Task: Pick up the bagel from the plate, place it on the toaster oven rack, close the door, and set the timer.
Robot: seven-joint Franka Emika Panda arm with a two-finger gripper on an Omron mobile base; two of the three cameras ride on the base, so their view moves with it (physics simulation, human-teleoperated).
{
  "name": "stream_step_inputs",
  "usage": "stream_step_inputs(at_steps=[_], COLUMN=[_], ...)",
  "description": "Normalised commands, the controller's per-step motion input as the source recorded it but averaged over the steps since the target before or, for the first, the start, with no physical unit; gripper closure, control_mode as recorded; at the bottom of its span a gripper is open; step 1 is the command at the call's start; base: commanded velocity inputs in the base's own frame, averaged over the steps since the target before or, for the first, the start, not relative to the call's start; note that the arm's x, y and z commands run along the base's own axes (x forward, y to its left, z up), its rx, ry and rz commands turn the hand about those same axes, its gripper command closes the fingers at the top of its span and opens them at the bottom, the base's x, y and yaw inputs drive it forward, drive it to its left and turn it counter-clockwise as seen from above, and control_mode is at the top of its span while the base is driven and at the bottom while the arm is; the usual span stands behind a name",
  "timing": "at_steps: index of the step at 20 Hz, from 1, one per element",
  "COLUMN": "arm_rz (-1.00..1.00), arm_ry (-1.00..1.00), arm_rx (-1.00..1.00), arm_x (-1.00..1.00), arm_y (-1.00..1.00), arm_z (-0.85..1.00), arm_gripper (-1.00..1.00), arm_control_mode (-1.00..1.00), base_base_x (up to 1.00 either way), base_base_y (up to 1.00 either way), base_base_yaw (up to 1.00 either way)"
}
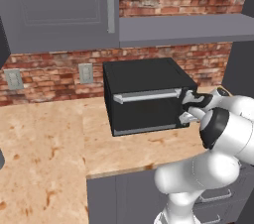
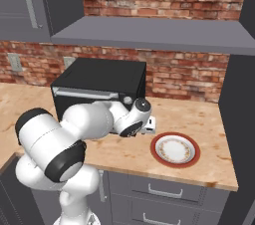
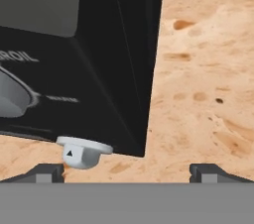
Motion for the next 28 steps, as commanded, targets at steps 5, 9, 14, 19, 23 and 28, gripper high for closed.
stream_step_inputs(at_steps=[5, 9, 14, 19, 23, 28], arm_rz=[0.00, 0.00, 0.00, -0.03, -0.05, -0.05], arm_ry=[0.00, 0.00, -0.05, -0.15, -0.11, 0.00], arm_rx=[0.00, 0.00, 0.00, 0.00, 0.00, 0.01], arm_x=[0.00, -0.02, -0.03, -0.19, 0.00, 0.02], arm_y=[0.00, 0.00, 0.00, 0.00, 0.00, 0.00], arm_z=[0.00, 0.00, 0.00, 0.00, 0.00, 0.00], arm_gripper=[-1.00, -1.00, -1.00, -1.00, -1.00, -1.00], arm_control_mode=[-1.00, -1.00, -1.00, -1.00, -1.00, -1.00], base_base_x=[0.00, 0.00, 0.00, 0.00, 0.00, 0.00], base_base_y=[0.00, 0.00, 0.00, 0.00, 0.00, 0.00], base_base_yaw=[0.00, 0.00, 0.00, 0.00, 0.00, 0.00])
